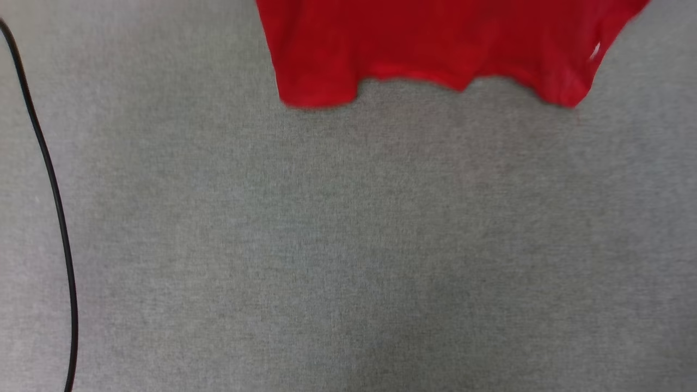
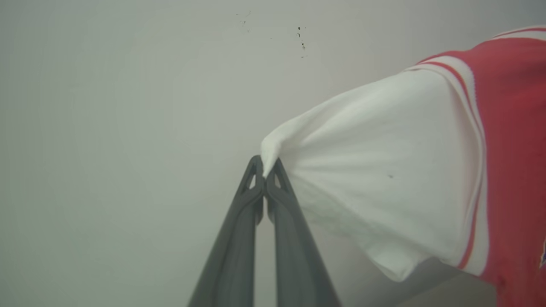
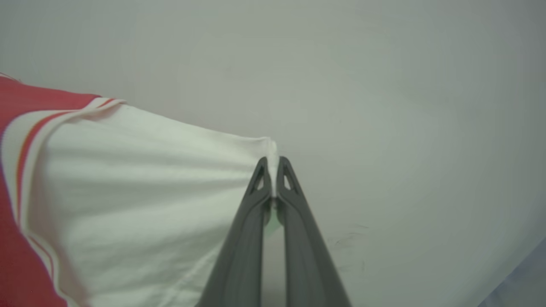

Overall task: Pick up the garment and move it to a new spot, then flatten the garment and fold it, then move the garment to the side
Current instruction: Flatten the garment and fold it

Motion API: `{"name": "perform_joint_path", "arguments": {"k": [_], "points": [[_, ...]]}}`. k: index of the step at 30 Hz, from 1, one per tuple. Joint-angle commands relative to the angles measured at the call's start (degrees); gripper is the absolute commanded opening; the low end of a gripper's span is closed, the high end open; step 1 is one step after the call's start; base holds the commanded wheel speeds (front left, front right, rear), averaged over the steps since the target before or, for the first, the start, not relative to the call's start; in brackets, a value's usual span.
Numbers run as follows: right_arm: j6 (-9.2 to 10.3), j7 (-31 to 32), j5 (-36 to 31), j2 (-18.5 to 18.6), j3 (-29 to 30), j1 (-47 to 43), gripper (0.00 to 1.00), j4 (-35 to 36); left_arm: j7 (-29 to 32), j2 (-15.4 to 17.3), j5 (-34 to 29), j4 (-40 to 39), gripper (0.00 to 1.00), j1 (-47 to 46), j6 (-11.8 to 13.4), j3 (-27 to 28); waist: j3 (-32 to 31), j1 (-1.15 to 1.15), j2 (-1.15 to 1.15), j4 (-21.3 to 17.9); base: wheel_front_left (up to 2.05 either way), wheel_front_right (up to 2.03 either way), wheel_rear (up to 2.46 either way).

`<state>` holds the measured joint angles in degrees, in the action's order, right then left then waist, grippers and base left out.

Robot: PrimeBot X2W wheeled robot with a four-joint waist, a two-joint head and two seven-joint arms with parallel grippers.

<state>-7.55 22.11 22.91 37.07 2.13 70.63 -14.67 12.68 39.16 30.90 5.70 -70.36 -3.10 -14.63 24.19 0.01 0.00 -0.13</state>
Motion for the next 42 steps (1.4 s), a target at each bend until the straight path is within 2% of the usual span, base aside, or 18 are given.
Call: {"name": "perform_joint_path", "arguments": {"k": [1,10,13,20,29,33,38,42], "points": [[0.13,-0.41,-0.44,-0.03,0.43,3.09,0.00,-2.07,-0.61,-0.45,-0.82,2.05,0.00,-3.27,-0.25,-0.39,4.77,-0.01,0.00,1.27,0.00,0.00,0.00],[0.13,-6.05,-4.49,-1.89,-1.15,19.24,0.00,-15.56,-7.22,-5.49,-3.26,18.36,0.00,-20.31,-2.83,-4.06,10.95,-0.01,0.00,2.92,0.00,0.00,0.00],[0.13,-9.20,-6.22,-2.93,-1.18,24.23,0.00,-19.76,-9.88,-5.96,-4.05,22.70,0.00,-25.05,-3.17,-4.42,12.69,-0.01,0.00,3.20,0.00,0.00,0.00],[0.13,-16.46,-9.41,-5.22,1.00,30.33,0.00,-26.91,-18.07,-8.01,-5.73,30.21,0.00,-30.67,-3.41,-5.37,15.42,-0.01,0.00,3.87,0.00,0.00,0.00],[0.12,-22.43,-5.50,-7.61,-1.96,24.81,0.00,-33.96,-24.38,-11.27,-4.18,36.46,0.00,-24.23,-4.16,-9.79,14.97,-0.01,0.00,4.13,0.00,0.00,0.00],[0.12,-23.64,-2.43,-8.32,-4.12,18.86,0.00,-35.08,-25.65,-12.58,-3.15,36.62,0.00,-17.05,-4.28,-12.23,12.32,-0.01,0.00,3.97,0.00,0.00,0.00],[0.11,-23.38,3.62,-10.24,-5.16,9.69,0.00,-35.82,-26.54,-12.91,-1.22,36.32,0.00,-7.23,-4.34,-13.91,7.75,-0.01,0.00,3.12,0.00,0.00,0.00],[0.11,-23.14,8.15,-10.04,-6.00,1.44,0.00,-35.70,-26.89,-12.72,0.61,35.75,0.00,1.58,-4.36,-15.17,3.70,-0.01,0.00,2.65,0.00,0.00,0.00]]}}
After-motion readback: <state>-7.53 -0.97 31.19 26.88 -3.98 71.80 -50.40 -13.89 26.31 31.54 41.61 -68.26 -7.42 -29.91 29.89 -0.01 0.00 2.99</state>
